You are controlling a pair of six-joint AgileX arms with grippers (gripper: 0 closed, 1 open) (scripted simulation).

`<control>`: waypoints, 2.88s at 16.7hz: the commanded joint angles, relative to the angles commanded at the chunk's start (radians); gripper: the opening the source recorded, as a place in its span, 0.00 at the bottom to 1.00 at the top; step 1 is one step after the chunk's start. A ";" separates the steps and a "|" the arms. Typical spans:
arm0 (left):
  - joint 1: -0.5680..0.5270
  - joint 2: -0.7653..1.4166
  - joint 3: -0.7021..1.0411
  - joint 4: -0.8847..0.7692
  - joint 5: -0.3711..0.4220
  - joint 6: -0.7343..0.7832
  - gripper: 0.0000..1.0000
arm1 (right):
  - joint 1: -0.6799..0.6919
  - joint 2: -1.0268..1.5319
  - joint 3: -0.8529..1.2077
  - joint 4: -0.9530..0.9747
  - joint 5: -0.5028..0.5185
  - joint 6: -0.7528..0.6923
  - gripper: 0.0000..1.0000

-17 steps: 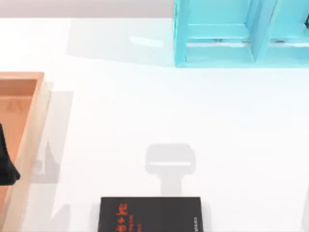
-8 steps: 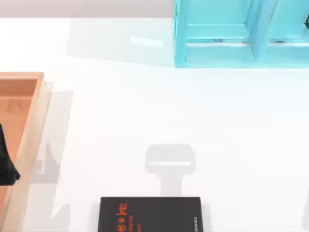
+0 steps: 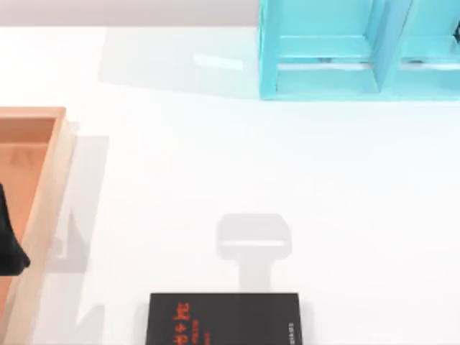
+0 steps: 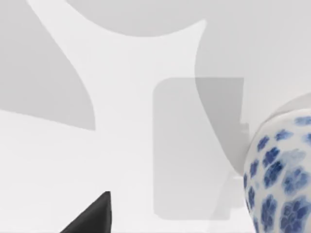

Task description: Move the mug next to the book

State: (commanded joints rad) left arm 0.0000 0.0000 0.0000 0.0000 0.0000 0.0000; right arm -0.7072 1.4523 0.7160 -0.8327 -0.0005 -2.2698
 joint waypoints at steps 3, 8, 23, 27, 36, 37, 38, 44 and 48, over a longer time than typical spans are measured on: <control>0.000 0.000 0.000 0.000 0.000 0.000 1.00 | 0.000 0.004 -0.013 0.015 0.000 0.000 1.00; 0.000 0.000 0.000 0.000 0.000 0.000 1.00 | 0.000 0.004 -0.013 0.015 0.000 0.000 0.77; 0.000 0.000 0.000 0.000 0.000 0.000 1.00 | 0.000 0.004 -0.013 0.015 0.000 0.000 0.00; 0.000 0.000 0.000 0.000 0.000 0.000 1.00 | 0.000 0.004 -0.012 0.014 0.000 0.002 0.00; 0.000 0.000 0.000 0.000 0.000 0.000 1.00 | -0.002 -0.081 0.129 -0.214 0.001 -0.003 0.00; 0.000 0.000 0.000 0.000 0.000 0.000 1.00 | -0.002 -0.083 0.131 -0.216 0.001 -0.002 0.00; 0.000 0.000 0.000 0.000 0.000 0.000 1.00 | -0.002 -0.083 0.131 -0.216 0.001 -0.002 0.00; 0.000 0.000 0.000 0.000 0.000 0.000 1.00 | 0.041 -0.078 0.144 -0.207 0.010 -0.058 0.00; 0.000 0.000 0.000 0.000 0.000 0.000 1.00 | 0.191 -0.074 0.188 -0.192 0.033 -0.284 0.00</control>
State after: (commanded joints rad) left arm 0.0000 0.0000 0.0000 0.0000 0.0000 0.0000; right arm -0.5159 1.3780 0.9044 -1.0252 0.0322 -2.5538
